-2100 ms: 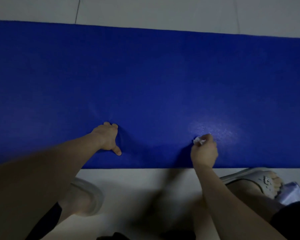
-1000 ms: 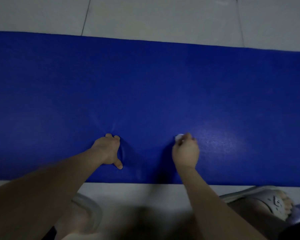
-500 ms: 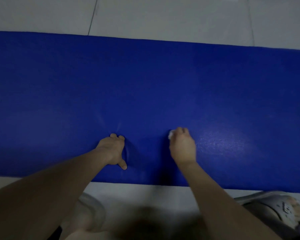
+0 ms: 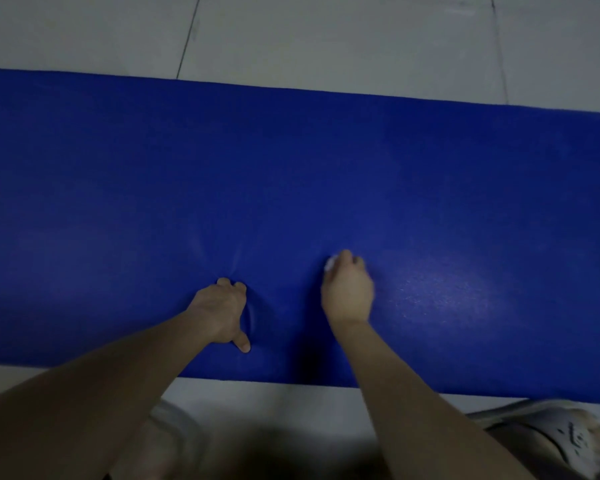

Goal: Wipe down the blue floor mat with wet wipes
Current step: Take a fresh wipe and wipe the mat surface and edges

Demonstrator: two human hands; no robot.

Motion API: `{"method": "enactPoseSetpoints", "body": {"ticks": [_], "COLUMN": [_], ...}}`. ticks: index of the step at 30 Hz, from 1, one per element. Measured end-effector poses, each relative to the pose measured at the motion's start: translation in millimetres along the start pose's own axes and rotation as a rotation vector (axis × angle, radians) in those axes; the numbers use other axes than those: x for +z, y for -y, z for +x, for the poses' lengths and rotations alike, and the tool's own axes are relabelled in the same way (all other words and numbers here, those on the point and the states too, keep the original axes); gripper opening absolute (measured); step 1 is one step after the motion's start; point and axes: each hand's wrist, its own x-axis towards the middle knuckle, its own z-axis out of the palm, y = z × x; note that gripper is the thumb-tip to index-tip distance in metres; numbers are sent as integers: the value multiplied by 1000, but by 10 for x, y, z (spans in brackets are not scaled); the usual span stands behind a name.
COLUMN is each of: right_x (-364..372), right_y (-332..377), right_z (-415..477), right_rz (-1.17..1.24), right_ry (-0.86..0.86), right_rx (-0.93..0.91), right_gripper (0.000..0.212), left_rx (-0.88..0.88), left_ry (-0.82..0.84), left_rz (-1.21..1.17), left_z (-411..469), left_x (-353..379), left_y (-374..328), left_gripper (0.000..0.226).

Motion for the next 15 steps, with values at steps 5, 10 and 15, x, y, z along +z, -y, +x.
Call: {"method": "enactPoseSetpoints", "body": {"ticks": [5,10,15], "right_x": [301,16,-501], "right_y": [569,117,-848], "right_z": [-146,139,538], "right_rz": [-68,-150,-114], "right_ry": [199,154,0], "right_rx": [-300,-245,93], "right_gripper": [14,18,25], "left_rx": [-7,11,60], "left_ry": [-3,7,124], "left_rz": [42,57,73], "left_z": [15,2,-28], "left_x": [-10,-35,-200], "left_y": [5,3,25], "left_gripper": [103,110,86]}}
